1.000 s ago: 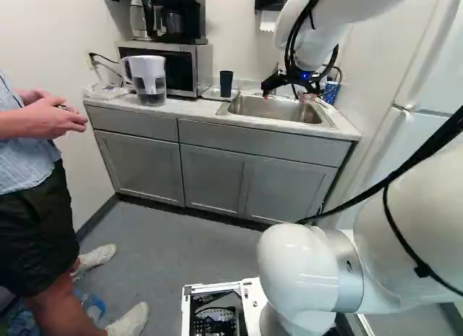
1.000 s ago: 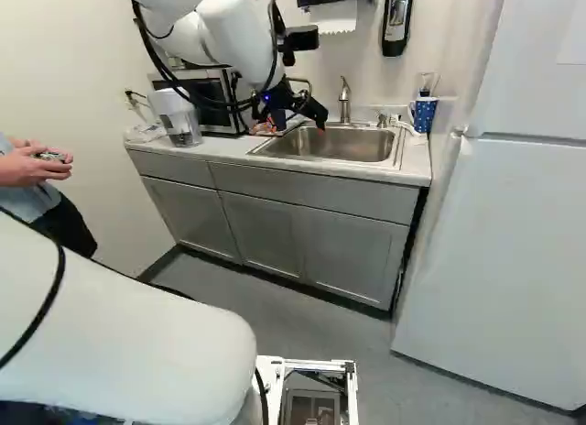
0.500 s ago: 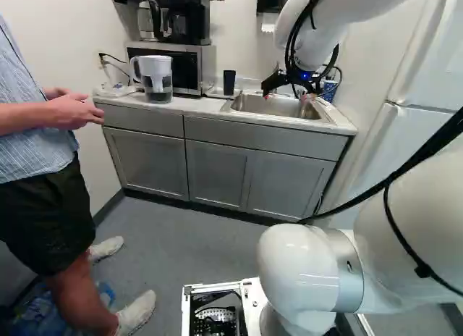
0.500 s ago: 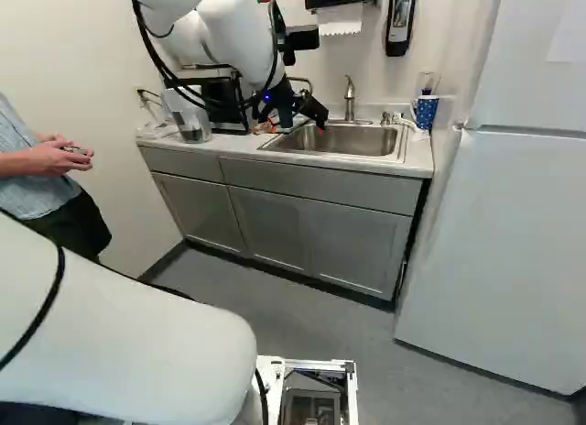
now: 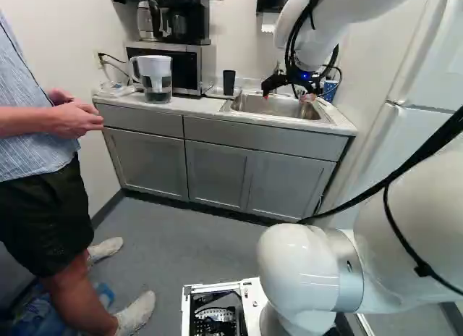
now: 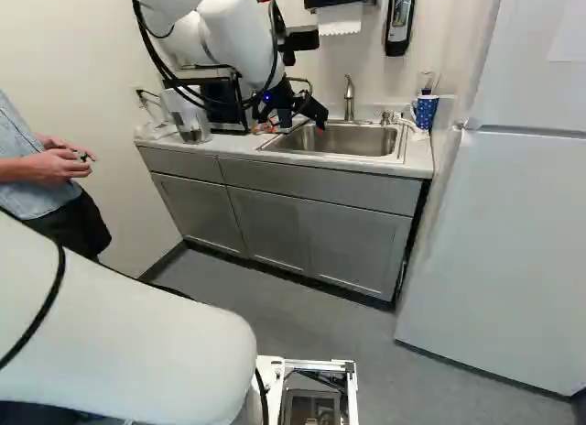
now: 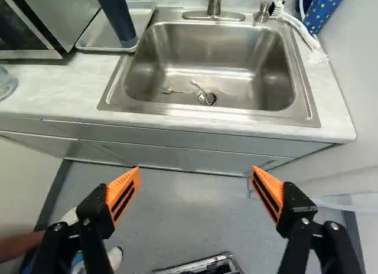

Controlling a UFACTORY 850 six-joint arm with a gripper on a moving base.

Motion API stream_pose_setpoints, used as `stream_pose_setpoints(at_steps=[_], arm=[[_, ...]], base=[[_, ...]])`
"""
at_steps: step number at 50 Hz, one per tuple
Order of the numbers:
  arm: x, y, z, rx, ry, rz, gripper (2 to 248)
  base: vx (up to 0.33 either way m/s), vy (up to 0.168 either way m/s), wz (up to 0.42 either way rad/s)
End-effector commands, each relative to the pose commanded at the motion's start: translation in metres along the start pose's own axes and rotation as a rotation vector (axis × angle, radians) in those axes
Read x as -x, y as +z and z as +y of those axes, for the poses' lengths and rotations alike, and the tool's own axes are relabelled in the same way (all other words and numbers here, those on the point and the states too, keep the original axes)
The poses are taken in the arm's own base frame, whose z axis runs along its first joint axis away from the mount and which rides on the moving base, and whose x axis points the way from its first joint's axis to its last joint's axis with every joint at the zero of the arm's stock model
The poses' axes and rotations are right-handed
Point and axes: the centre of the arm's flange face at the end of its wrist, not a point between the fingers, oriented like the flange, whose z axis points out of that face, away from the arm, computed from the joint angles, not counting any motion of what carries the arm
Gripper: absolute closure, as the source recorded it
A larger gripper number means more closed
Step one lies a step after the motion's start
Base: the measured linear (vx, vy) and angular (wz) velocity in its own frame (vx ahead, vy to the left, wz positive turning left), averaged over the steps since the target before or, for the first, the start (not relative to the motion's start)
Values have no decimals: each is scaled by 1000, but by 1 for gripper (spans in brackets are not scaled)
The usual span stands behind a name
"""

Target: Rinse the cup and place it in the tray

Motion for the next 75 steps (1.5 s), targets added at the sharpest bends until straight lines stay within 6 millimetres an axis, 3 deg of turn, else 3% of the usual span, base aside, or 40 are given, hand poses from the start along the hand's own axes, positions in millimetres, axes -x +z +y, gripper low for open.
stream_pose_setpoints(at_steps=[39, 75], arm=[[16, 18, -6, -14, -11, 34, 3], [63, 57, -21, -48, -38, 119, 3]], base=[[0, 0, 0], [0, 0, 0]])
